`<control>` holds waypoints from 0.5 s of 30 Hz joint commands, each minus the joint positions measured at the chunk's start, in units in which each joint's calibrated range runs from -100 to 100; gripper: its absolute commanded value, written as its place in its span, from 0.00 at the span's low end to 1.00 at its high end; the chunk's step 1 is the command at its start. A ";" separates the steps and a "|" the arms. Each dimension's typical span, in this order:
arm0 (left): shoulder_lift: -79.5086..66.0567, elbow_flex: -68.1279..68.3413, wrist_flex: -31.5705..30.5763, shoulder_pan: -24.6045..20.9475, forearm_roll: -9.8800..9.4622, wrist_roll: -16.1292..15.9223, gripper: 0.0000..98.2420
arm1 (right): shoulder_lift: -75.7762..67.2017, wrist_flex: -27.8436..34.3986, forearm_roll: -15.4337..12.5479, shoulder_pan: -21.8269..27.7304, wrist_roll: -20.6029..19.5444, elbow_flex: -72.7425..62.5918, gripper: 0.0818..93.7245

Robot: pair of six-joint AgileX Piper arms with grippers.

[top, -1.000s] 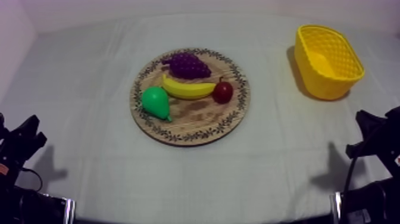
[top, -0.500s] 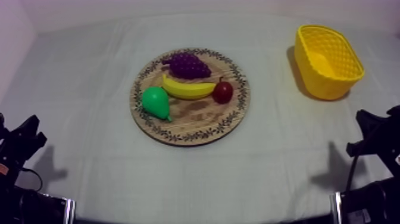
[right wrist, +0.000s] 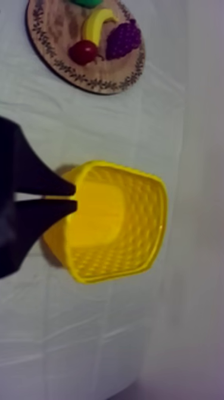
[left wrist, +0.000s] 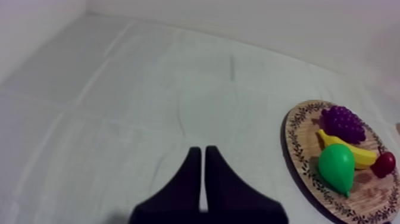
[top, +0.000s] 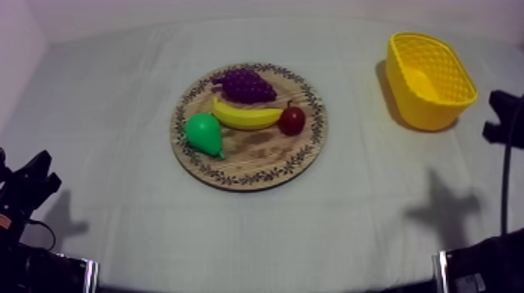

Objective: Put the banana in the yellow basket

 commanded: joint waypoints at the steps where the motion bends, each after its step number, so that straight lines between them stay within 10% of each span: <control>1: -0.05 -0.04 0.00 -0.01 0.00 0.01 0.00 | 9.21 3.70 0.27 -0.43 -0.74 -13.08 0.00; 15: -0.05 -0.04 0.00 -0.01 0.00 0.01 0.00 | 39.09 22.28 3.22 -3.75 -4.60 -61.36 0.00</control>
